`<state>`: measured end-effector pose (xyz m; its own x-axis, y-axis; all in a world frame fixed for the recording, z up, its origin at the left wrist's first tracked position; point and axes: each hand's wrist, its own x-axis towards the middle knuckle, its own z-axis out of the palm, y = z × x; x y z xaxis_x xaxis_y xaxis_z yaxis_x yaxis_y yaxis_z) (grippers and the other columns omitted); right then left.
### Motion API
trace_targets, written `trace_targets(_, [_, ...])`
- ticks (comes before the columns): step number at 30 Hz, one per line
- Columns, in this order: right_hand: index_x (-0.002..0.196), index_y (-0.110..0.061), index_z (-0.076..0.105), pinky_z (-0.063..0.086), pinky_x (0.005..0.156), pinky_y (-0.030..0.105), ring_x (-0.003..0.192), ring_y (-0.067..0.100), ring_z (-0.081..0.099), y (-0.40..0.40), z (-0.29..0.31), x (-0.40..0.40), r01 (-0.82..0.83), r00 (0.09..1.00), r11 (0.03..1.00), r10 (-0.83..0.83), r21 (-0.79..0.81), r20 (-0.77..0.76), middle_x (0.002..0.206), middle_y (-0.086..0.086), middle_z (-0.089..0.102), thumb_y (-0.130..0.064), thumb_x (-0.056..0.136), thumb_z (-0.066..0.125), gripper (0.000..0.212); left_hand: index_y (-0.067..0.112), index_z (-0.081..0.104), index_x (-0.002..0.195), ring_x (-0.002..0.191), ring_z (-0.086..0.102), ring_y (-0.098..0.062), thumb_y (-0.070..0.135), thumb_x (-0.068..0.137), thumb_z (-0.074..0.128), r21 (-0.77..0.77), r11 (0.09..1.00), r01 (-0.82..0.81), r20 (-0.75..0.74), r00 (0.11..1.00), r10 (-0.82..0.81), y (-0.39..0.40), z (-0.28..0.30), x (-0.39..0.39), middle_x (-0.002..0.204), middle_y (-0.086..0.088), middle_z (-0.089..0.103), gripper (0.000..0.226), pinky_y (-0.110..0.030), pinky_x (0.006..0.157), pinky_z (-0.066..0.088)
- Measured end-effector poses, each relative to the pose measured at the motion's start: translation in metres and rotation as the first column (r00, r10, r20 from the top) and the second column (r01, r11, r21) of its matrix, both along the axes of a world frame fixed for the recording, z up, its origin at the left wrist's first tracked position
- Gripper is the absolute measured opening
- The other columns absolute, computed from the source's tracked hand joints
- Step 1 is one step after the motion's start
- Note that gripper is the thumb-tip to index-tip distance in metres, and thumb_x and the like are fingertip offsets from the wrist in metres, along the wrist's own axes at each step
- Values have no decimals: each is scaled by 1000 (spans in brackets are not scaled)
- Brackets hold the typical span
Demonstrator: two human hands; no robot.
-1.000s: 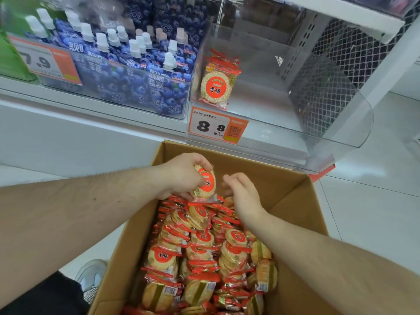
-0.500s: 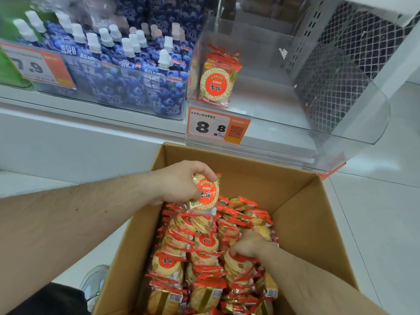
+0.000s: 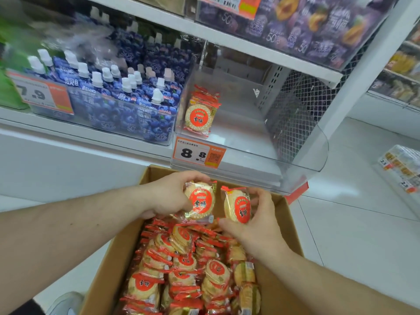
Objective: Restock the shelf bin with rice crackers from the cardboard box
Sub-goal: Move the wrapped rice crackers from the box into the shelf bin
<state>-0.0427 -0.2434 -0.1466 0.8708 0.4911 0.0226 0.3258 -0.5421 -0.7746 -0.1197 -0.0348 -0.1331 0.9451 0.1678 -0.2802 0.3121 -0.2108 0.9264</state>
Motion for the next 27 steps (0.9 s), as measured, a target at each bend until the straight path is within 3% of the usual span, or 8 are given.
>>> trace_targets(5, [119,-48,22,47,92,18,110,-1,47,10,20,-16,-74,993,997,69,39,97,126,-9,38,-44,54,90,94,39,56,125,84,67,-30,-23,70,61,-183,982,52,54,998,-43,-15,10,-4,114,-12,67,83,-41,72,54])
trace_targets(9, [126,-47,16,36,86,5,108,-12,39,11,26,-21,-124,983,992,120,21,140,125,-13,29,-46,51,92,107,31,52,131,89,68,-22,-7,60,65,-348,934,80,87,995,-52,-27,21,-9,118,-14,65,81,-30,67,54])
trace_targets(13, [137,-43,15,31,82,-7,107,-31,24,11,32,-26,-201,968,979,196,23,157,124,-15,25,-63,44,83,117,26,53,130,105,67,-24,1,68,78,-298,951,89,185,982,-34,-35,24,-10,117,-8,68,72,-42,94,53])
trace_targets(16, [123,-61,16,43,95,10,119,-14,41,13,36,-25,-221,975,965,214,141,64,131,-16,30,-68,45,83,103,31,56,126,101,68,-25,-7,73,75,-177,984,34,249,969,11,-32,28,-8,115,-4,68,68,-50,92,53])
trace_targets(18, [124,-58,23,50,97,27,118,1,54,14,37,-19,-200,977,940,211,277,-10,132,-11,38,-65,50,81,94,38,58,121,98,68,-35,-10,75,72,-166,986,28,288,957,21,-27,32,-9,113,-1,69,69,-56,90,52])
trace_targets(20, [124,-51,31,53,95,34,113,5,59,16,43,-10,-177,976,921,209,347,-57,127,-9,46,-62,54,78,86,42,58,121,90,67,-37,-9,74,72,-152,987,53,321,947,-1,-21,37,-12,113,4,69,70,-58,85,50])
trace_targets(24, [125,-33,47,54,89,31,105,13,63,19,59,1,-221,955,934,265,282,-130,114,-4,64,-56,59,78,76,49,52,128,107,61,-45,4,70,74,-128,986,107,359,932,-54,-14,46,-17,130,7,59,77,-67,90,45])
trace_targets(27, [118,-20,58,54,78,25,97,16,69,21,73,-1,-297,911,902,366,314,-191,105,1,73,-37,69,80,56,55,38,136,102,65,-34,5,74,76,-32,994,104,444,893,-79,-9,57,-19,135,3,54,88,-56,86,53])
